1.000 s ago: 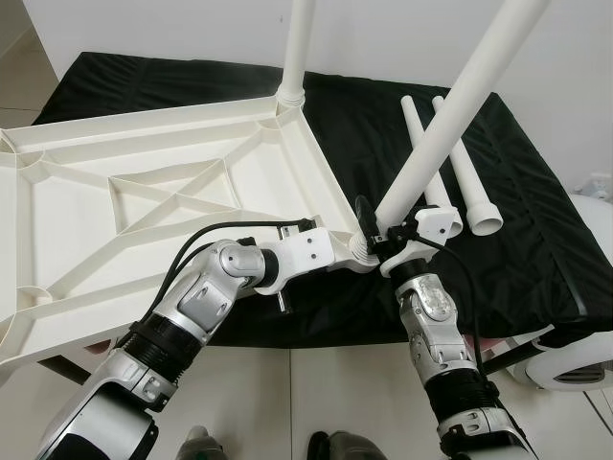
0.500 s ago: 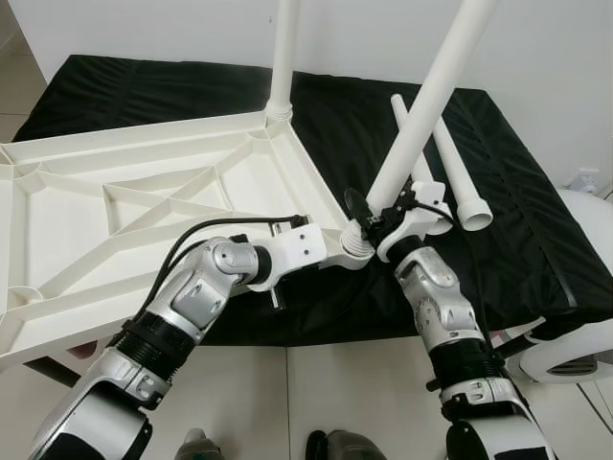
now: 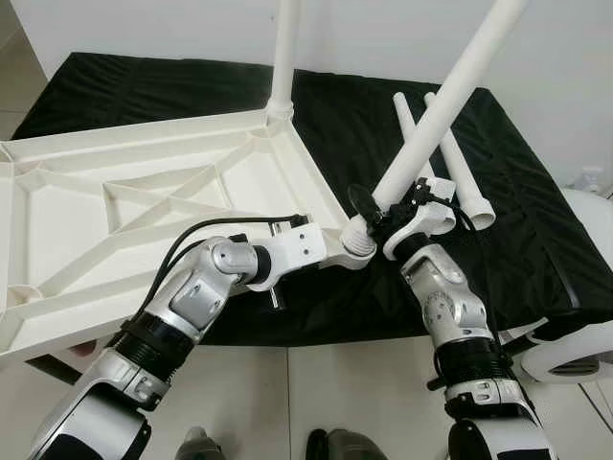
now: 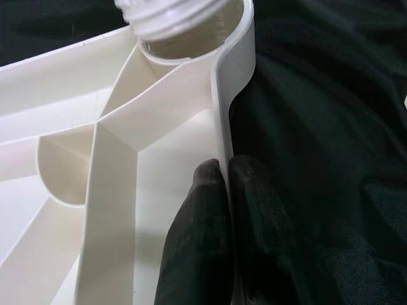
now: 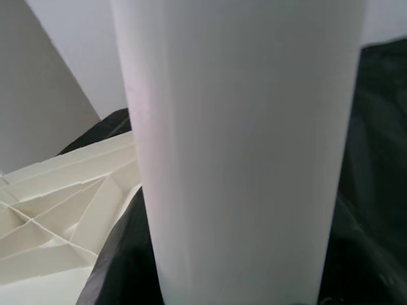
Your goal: Building children table
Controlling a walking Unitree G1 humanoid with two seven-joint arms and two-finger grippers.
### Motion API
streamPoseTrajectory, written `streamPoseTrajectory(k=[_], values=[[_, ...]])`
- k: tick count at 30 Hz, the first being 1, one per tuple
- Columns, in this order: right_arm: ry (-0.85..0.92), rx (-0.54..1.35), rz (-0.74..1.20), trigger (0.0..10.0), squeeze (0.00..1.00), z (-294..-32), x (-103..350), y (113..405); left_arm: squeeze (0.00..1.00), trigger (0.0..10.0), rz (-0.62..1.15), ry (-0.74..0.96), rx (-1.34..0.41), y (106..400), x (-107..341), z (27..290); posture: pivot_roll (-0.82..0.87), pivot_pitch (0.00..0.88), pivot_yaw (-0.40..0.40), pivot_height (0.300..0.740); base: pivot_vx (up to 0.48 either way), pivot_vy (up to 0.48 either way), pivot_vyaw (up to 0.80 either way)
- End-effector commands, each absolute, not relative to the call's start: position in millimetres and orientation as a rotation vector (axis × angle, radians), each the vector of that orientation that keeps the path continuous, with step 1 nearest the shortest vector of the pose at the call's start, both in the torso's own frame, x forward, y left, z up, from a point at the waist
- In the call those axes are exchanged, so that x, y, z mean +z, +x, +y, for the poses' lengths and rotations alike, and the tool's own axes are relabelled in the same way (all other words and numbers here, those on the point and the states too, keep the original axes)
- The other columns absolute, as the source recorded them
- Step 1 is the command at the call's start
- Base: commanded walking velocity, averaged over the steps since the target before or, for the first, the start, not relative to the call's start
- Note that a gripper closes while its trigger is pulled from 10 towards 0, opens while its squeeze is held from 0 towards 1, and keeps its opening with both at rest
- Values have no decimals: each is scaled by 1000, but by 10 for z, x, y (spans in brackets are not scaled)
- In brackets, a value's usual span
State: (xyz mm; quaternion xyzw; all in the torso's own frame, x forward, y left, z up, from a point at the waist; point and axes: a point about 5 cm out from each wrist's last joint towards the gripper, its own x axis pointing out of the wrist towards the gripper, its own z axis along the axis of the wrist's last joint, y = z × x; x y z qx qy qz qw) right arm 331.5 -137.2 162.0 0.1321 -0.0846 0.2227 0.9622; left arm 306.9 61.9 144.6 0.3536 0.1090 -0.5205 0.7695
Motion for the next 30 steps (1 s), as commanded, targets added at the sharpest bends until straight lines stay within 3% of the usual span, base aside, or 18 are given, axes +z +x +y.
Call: streamPoseTrajectory(k=[1,30], values=[[198,473,-214,10000,0,-1375,1636,3258,0,10000,293,800,-1100,3072,1351,702,44,59,-69,740,0,0,0],[104,354,-100,10000,0,-1571,1165,3178,0,10000,295,799,-1094,3078,1364,721,46,72,-70,740,0,0,0]])
